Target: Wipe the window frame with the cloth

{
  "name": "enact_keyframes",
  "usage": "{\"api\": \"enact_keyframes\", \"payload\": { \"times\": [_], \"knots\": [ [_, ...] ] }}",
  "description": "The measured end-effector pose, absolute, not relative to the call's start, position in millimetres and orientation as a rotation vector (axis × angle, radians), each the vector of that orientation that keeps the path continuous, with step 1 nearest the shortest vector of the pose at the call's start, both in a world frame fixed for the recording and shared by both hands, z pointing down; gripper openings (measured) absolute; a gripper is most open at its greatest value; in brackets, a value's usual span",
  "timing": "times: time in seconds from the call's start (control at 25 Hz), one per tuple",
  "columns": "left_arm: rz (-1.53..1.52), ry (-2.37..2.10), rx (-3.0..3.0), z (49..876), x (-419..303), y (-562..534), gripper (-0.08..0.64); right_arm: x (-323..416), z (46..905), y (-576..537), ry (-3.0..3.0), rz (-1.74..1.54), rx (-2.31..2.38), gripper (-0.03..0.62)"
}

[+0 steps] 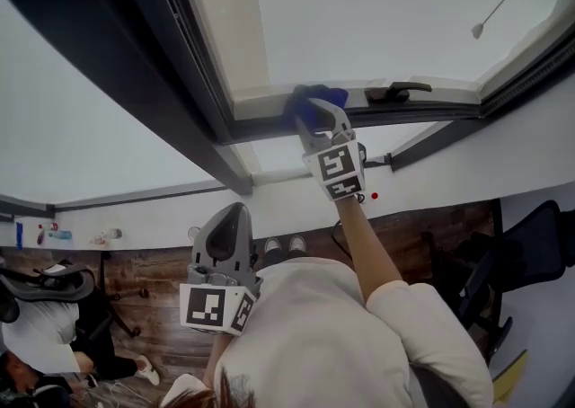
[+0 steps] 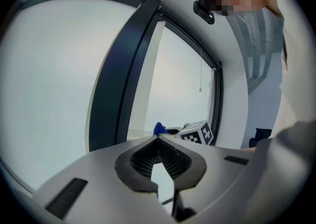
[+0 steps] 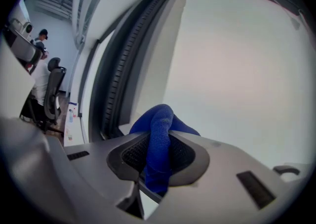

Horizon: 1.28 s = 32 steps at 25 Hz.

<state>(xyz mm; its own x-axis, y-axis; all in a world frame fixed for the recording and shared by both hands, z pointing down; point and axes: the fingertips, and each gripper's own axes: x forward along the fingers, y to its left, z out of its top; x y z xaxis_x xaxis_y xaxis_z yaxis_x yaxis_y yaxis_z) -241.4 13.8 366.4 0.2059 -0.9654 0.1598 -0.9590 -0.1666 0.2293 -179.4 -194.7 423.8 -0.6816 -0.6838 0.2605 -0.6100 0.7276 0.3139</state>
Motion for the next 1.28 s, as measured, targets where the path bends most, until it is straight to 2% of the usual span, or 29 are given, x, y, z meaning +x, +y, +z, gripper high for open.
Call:
{"api": "enact_keyframes", "payload": {
  "times": [0.2,0.4,0.72,1.28],
  "knots": [
    [-0.025,-1.949,2.1,367,-277,37,0.009,-256,453,-144,-2.606,-0.325,0.749,0.085],
    [-0.027,-2.031,1.996,371,-304,55,0.009,-286,482,-135,-2.54,-0.347,0.639,0.085],
    [-0.028,-2.079,1.94,374,-318,63,0.009,-298,499,-142,-2.458,-0.486,0.626,0.087],
    [-0.014,-2.019,2.02,369,-298,49,0.009,-293,506,-139,-2.39,-0.591,0.585,0.087]
  ]
}}
